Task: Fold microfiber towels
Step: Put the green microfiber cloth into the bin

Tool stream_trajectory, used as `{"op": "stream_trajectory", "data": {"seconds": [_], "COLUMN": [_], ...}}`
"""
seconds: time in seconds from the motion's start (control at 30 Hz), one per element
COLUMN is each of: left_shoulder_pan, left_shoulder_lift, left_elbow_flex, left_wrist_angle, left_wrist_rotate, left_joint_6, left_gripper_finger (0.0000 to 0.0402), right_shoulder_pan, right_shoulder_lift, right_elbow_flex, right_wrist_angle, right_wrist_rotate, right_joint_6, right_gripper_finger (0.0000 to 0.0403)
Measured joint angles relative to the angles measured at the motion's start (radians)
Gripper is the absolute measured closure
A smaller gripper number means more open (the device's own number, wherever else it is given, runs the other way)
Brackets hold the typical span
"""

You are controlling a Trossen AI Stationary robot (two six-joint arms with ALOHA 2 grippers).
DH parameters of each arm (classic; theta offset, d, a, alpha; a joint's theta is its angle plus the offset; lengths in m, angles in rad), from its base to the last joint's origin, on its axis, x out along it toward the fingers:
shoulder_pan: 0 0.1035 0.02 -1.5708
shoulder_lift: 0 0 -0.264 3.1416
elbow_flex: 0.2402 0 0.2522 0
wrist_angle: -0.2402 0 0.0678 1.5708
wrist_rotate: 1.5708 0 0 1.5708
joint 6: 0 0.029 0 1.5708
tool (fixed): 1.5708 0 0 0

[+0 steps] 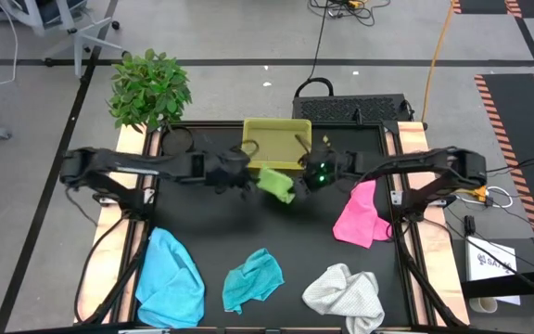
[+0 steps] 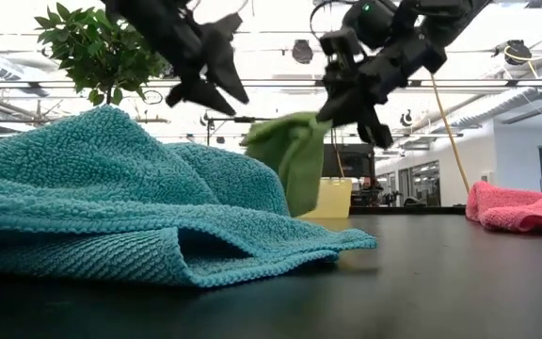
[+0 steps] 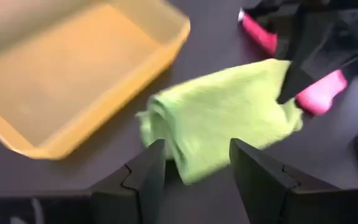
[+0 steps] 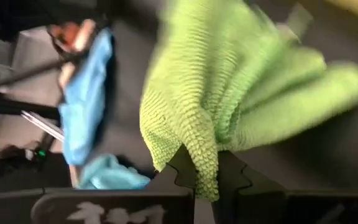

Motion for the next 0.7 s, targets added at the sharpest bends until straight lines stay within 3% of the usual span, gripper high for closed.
{"op": "stream_trajectory", "data": {"seconds": [0.33, 0.7], "left_shoulder_pan": [0.021, 0.021], "left_shoulder_lift": [-0.165, -0.167], "left_elbow_flex": [0.001, 0.001], "left_wrist_angle": [-0.143, -0.152], "left_wrist_rotate": [-0.098, -0.129], "left_joint_6": [0.010, 0.000], "left_gripper_finger": [0.0220, 0.0220], "right_shoulder_pan": [-0.184, -0.361], "right_shoulder_lift": [-0.097, 0.107], "right_elbow_flex": [0.172, 0.340], "right_wrist_angle": [0.018, 0.023], "right_wrist_rotate": [-0.069, -0.353], "right_joint_6": [-0.204, -0.281], "right_gripper_finger": [0.0395, 0.0395]}}
